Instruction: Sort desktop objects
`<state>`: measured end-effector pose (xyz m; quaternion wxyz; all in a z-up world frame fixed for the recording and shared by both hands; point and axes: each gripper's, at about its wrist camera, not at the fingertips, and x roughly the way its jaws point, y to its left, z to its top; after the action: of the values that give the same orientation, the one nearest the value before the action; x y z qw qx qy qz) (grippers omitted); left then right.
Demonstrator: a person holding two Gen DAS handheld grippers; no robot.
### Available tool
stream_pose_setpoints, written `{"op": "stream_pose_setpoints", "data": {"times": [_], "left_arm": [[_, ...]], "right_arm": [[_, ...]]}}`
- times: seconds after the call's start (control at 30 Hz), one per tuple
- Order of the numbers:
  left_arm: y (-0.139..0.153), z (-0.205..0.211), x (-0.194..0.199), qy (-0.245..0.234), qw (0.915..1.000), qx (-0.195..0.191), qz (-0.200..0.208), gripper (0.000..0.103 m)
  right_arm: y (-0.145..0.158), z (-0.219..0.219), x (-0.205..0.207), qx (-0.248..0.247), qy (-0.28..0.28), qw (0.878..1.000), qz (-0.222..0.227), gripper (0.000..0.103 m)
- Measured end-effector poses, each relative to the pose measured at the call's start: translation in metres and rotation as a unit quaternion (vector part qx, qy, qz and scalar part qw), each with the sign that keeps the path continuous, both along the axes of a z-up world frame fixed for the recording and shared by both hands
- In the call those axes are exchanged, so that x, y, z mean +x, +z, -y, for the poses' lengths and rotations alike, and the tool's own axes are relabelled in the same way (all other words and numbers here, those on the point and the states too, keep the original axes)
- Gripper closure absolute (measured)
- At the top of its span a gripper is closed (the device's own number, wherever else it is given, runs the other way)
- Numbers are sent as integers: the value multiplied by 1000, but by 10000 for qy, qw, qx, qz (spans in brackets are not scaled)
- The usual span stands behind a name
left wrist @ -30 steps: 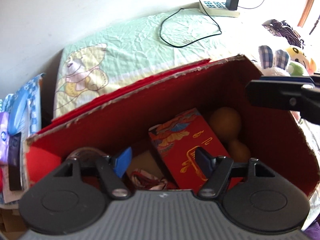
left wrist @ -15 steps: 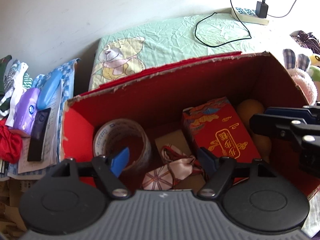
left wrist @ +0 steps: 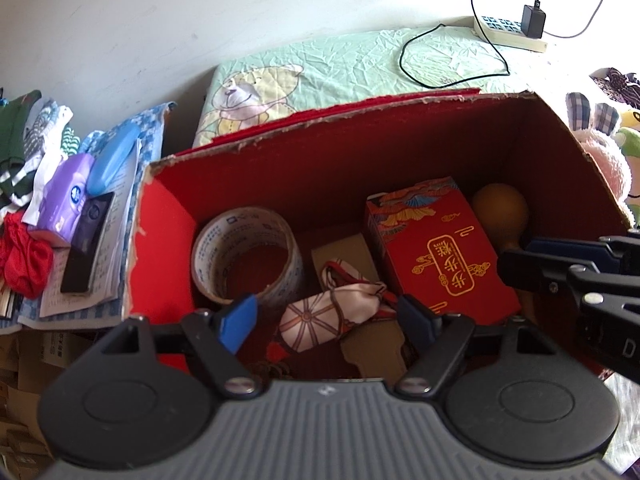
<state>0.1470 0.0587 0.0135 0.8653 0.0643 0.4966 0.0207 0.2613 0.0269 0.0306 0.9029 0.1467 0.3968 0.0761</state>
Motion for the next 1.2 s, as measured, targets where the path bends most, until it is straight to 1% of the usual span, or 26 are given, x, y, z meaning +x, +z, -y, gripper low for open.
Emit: {"op": "stream_pose_setpoints", "data": {"times": [0.13, 0.2, 0.27, 0.47, 0.67, 0.77, 0.87, 1.03, 1.13, 1.2], "left_arm": [[-2, 1, -4, 88, 9999, 51, -20, 19], [-4, 1, -5, 127, 9999, 79, -42, 13], [-6, 1, -6, 162, 9998, 91, -91, 10], [-10, -1, -7, 276, 9994, 75, -205, 10], [-16, -5, -9, 382, 9989, 46, -283, 10], [-16, -7, -12, 429, 9988, -47, -211, 10], [-17, -8, -15, 449, 9989, -57, -117, 9], [-22, -7, -17, 502, 9987, 32, -117, 9], [-25, -11, -18, 539, 9985, -79, -111, 8], [-27, -9, -18, 634, 9979, -5, -117, 6]], "right_arm": [[-5, -2, -5, 8, -26, 10000, -1, 78], [-6, -5, -7, -25, -24, 10000, 16, 77], [-8, -6, -7, 5, -18, 10000, -5, 78], [-12, -7, -9, 154, -43, 9999, -44, 78], [-16, -11, -11, 165, -38, 9998, -60, 78], [-17, -14, -14, 54, -44, 10000, 37, 77], [-18, -16, -17, -20, -47, 9999, 141, 77], [-22, -25, -23, -468, 24, 9981, 404, 77], [-23, -24, -26, -488, 36, 9976, 493, 76], [-22, -24, -26, -473, 63, 9978, 464, 76]]}}
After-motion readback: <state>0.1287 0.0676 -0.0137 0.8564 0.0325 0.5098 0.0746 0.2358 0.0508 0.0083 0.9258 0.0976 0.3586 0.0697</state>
